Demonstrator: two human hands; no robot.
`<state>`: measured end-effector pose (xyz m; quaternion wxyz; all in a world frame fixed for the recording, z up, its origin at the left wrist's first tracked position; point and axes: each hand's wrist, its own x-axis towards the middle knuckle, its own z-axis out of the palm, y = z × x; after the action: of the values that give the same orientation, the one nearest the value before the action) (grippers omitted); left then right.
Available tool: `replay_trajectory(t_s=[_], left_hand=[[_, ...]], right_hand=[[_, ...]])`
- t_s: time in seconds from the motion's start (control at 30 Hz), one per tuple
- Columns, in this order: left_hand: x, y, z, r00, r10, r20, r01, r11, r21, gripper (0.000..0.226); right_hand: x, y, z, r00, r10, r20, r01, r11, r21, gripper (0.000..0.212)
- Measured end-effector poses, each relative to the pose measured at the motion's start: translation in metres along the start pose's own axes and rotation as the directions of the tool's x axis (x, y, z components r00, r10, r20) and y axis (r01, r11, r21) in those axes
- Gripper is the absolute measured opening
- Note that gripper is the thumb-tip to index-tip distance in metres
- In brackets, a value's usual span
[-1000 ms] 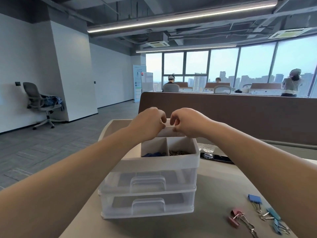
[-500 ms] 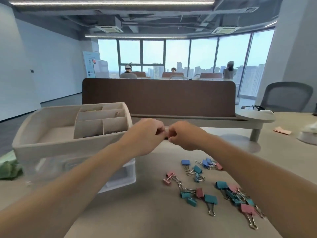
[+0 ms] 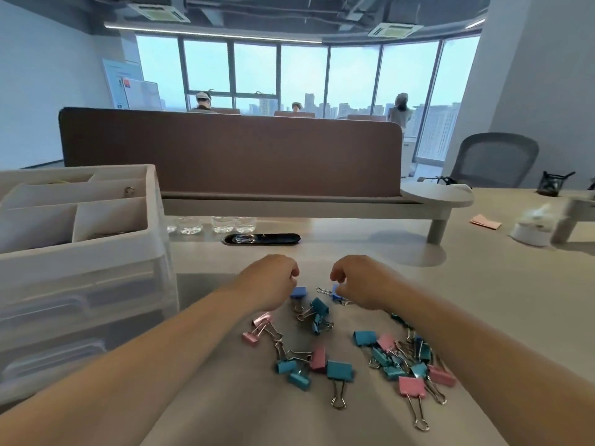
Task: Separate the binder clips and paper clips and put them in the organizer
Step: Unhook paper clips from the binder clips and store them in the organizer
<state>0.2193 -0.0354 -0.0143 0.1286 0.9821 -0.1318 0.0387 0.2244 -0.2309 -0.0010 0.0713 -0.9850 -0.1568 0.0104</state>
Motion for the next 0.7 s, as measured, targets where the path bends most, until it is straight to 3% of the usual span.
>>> replay_trajectory(t_s=[0.3, 0.53, 0.7], left_hand=[[0.038, 0.003, 0.032, 0.992, -0.016, 0.128, 0.013, 1.000, 0.021, 0.034], [0.044, 0.004, 0.044, 0.997, 0.008, 0.076, -0.010, 0.999, 0.030, 0.021], [0.044, 0.001, 0.044, 0.999, -0.005, 0.033, 0.008, 0.997, -0.083, 0.013]], right_hand=[[0.030, 0.020, 0.026, 0.994, -0.041, 0.103, 0.048, 0.996, -0.073, 0.057], [0.037, 0.022, 0.032, 0.992, -0.048, 0.113, 0.060, 0.993, -0.102, 0.039], [0.037, 0.026, 0.035, 0.997, -0.060, 0.048, 0.059, 0.998, 0.025, 0.030]])
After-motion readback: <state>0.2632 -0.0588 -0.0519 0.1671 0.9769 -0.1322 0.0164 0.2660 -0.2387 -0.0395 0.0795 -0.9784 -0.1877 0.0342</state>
